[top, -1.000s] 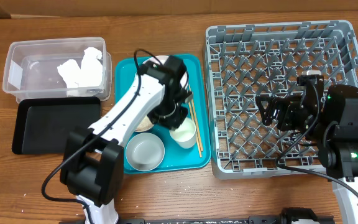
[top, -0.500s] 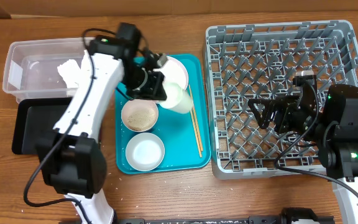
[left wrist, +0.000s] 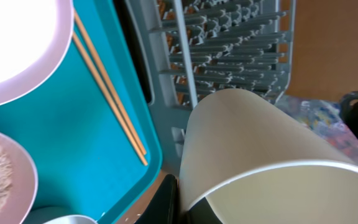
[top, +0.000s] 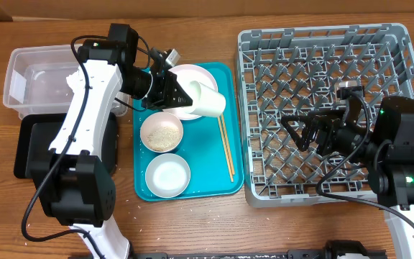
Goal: Sort waste into correct bins and load items into the dishwasher
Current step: 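Lift the paper cup with the left gripper toward the right gripper, then grasp the paper cup with the right gripper and open the left gripper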
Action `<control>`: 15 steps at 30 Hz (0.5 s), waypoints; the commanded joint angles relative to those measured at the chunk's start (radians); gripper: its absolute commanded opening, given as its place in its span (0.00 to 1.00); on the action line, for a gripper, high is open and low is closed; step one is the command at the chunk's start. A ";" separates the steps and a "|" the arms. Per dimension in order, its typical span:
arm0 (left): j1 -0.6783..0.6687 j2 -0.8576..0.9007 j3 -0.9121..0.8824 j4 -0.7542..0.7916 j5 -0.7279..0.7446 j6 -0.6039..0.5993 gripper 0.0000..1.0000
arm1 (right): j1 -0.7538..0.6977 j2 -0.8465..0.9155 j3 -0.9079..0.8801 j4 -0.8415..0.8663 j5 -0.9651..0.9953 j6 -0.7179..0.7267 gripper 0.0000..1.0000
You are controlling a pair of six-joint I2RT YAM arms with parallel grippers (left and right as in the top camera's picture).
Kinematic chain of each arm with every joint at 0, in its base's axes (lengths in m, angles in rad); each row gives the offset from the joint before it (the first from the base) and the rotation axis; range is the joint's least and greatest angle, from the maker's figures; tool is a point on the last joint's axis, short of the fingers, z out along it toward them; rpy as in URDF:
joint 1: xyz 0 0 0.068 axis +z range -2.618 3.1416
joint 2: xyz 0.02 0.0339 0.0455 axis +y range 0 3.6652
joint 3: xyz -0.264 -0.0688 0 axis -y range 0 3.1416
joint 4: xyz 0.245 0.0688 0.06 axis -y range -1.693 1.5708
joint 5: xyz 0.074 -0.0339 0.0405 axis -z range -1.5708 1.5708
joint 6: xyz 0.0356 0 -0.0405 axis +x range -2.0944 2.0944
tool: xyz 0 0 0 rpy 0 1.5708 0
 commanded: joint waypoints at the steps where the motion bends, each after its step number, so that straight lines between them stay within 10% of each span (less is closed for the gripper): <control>1: -0.008 0.002 0.019 -0.006 0.091 0.048 0.04 | -0.003 -0.002 0.022 0.013 -0.031 0.007 1.00; 15: -0.008 0.002 0.019 -0.079 0.258 0.179 0.04 | -0.003 0.116 0.022 0.282 -0.275 0.060 1.00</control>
